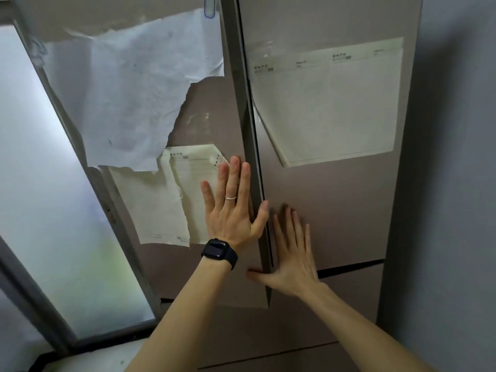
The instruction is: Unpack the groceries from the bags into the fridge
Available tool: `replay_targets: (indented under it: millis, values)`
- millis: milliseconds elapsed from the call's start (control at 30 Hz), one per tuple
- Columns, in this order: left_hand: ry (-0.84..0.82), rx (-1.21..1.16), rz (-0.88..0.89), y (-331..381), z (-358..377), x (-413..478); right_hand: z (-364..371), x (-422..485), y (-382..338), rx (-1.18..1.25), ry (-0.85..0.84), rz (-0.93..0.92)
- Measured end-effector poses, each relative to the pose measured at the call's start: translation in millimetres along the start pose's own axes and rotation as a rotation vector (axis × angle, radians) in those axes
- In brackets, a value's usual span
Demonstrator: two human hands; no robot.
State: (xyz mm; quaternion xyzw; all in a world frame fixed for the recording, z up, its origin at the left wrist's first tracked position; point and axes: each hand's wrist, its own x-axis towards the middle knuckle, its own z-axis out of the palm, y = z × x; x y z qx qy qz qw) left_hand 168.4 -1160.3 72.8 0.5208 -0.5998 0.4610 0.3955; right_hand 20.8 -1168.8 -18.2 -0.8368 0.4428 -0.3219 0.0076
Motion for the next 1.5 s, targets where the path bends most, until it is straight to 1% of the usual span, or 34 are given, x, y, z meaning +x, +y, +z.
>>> replay_targets:
  millis: [133, 333, 667, 900, 1033, 1167, 1233, 1300, 1433, 1467, 1500]
  values:
    - [0.022, 0.015, -0.001, 0.4, 8.1, 2.4, 10.5, 5.5, 8.1, -0.021, 0.029, -0.002]
    - [-0.026, 0.091, -0.016, 2.4, 26.8, 8.2, 27.8, 13.4, 23.9, -0.019, 0.132, 0.02]
    - [-0.04, 0.124, -0.022, 2.4, 38.6, 8.5, 53.7, 20.8, 37.6, -0.064, 0.264, -0.041]
    - [-0.045, 0.198, -0.043, -2.2, 66.4, 13.6, 77.2, 30.4, 51.6, -0.177, 0.471, -0.083]
    - [-0.056, 0.211, -0.053, -0.9, 68.2, 15.4, 80.4, 37.7, 53.7, -0.23, 0.488, -0.082]
    - [-0.066, 0.214, -0.052, 2.0, 66.9, 15.7, 75.5, 29.4, 50.5, -0.261, 0.439, -0.061]
    - [-0.062, 0.217, -0.055, 1.8, 66.1, 15.2, 66.1, 22.9, 49.6, -0.286, 0.373, -0.062]
    - [-0.084, 0.224, -0.069, 1.2, 63.8, 14.2, 49.7, 17.9, 50.7, -0.303, 0.252, -0.067]
    - [-0.113, 0.208, -0.059, -0.3, 59.5, 17.8, -0.2, 5.9, 53.6, -0.257, -0.01, -0.165]
    - [-0.114, 0.203, -0.065, 1.2, 58.6, 18.7, -21.8, 5.1, 54.5, -0.228, -0.093, -0.201]
    - [-0.122, 0.218, -0.068, 1.2, 59.5, 16.9, -44.8, 4.7, 51.9, -0.192, -0.223, -0.192]
